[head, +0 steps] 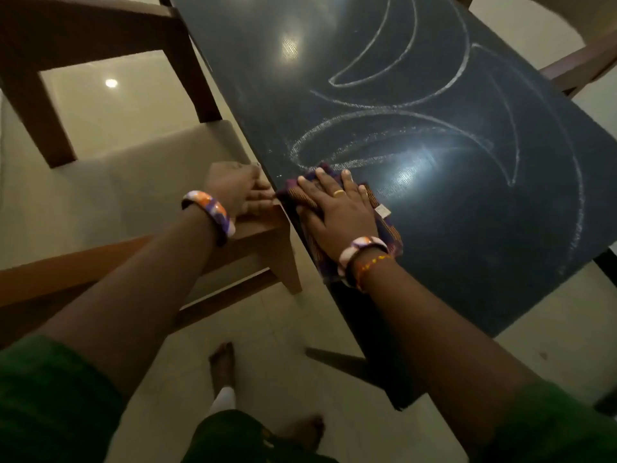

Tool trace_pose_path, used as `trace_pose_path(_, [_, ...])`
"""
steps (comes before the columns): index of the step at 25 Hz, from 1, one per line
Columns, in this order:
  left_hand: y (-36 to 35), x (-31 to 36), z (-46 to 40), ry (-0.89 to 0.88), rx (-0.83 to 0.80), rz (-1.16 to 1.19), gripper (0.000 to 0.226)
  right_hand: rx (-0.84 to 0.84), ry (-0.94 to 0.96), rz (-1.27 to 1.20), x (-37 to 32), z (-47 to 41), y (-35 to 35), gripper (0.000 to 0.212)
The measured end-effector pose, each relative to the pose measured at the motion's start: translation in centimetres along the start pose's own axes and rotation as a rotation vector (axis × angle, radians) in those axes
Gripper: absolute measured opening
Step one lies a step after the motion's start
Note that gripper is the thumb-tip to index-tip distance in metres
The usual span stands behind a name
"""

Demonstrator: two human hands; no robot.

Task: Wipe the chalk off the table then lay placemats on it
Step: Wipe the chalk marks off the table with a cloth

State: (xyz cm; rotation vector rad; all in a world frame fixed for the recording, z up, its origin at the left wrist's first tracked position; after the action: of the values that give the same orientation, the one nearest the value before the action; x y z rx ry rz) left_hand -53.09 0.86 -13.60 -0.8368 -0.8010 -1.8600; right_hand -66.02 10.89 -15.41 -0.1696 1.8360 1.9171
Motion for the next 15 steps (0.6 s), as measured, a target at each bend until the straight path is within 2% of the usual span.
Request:
trace_pose_path(1, [0.8, 0.9, -1.7, 0.012, 0.012, 0.073, 0.022, 0.006, 0.016, 0.006, 0.0, 1.4, -0.1, 0.055])
trace_pose_path(3, [2.7, 2.2, -5.3, 0.067, -0.066, 0.182, 0.037, 0.063, 0.034, 0.034, -0.7, 5.2, -0.8, 0.058])
trace_pose_path(5, [4.0, 2.2, -8.2, 0.093, -0.166, 0.301, 0.033, 0.086, -0.033, 0.022, -1.8, 6.3, -1.2, 0.055])
trace_pose_path(8, [4.2, 0.9, -10.3, 0.131, -0.258, 0.417, 0.018, 0.074, -0.081, -0.003, -3.8, -0.4, -1.2, 0.054])
trace_pose_path(12, [3.9, -0.4, -10.3, 0.201, -0.379, 0.529, 0.03, 0.051, -0.101, 0.006, -6.5, -10.7, -2.0, 0.052])
trace_pose_path(15, [4.1, 0.3, -9.9, 0.181, -0.397, 0.535, 0.033, 0.064, -0.086, 0.01, -6.3, -8.3, -2.2, 0.053])
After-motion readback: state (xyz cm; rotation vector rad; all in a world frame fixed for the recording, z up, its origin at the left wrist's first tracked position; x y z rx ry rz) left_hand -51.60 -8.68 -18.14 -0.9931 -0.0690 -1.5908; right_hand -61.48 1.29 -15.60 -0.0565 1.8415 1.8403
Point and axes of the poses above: each hand's wrist, its own z-axis away from the middle knuckle, its own y-axis out of the back of the hand, x = y × z, the point moved 1 cm from there along -z, towards the middle knuckle, and after that the axes turned 9 degrees about -z, right-handed, at the moved point
